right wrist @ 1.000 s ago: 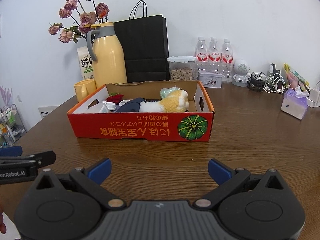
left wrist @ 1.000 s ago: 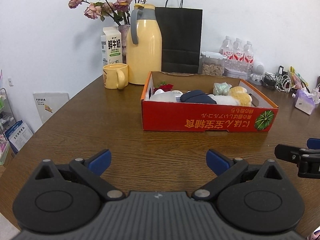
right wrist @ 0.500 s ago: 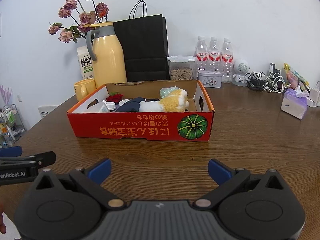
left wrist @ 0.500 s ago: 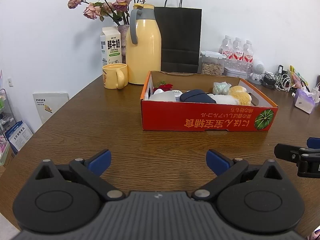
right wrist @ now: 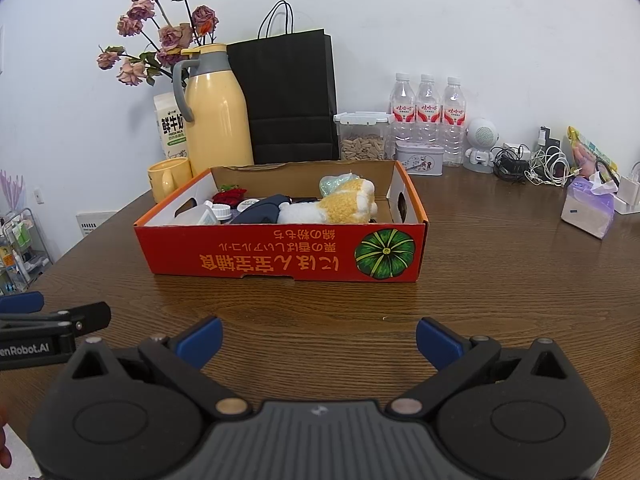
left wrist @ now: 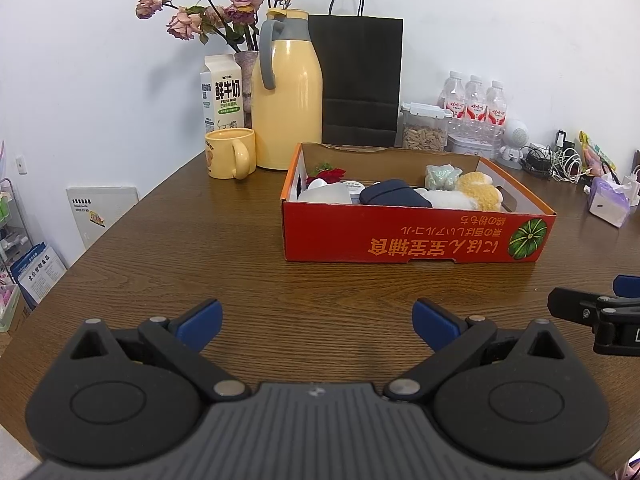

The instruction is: Organize objects

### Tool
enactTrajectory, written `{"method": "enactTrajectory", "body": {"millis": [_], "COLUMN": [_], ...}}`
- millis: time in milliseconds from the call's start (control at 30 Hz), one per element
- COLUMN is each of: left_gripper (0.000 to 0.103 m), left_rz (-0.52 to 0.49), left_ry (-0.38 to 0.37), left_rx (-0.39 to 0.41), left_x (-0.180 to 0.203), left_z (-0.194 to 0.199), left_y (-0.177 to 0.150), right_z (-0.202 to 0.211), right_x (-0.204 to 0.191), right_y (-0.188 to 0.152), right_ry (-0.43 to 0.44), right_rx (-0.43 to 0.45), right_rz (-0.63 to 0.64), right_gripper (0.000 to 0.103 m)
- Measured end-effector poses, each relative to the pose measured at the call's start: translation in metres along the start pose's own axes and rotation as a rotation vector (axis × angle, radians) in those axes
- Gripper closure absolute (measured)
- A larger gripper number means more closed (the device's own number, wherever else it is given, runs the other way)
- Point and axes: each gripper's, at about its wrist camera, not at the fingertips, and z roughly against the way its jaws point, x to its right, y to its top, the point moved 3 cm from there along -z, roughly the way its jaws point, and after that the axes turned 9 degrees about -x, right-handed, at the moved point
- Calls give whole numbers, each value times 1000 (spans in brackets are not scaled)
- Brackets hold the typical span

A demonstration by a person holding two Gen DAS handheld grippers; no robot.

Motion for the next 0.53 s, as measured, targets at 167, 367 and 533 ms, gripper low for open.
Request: {"method": "enactTrajectory", "body": {"millis": [167, 367, 533], "left_gripper": [0, 0, 0], "left_rz": [0, -10, 0], "left_ry": [4, 6, 15], "left_rx": [-1, 2, -13], "left_x": [0, 0, -3], "left_z": [1, 2, -1], "left_y": [0, 0, 0], "right_z": [0, 1, 1], "right_x": [0, 1, 0], "right_y": [0, 0, 0], "right_ry": [0, 0, 0], "right_rx": [0, 0, -1], "right_rz": [0, 0, -1], "right_gripper": [0, 0, 0]}}
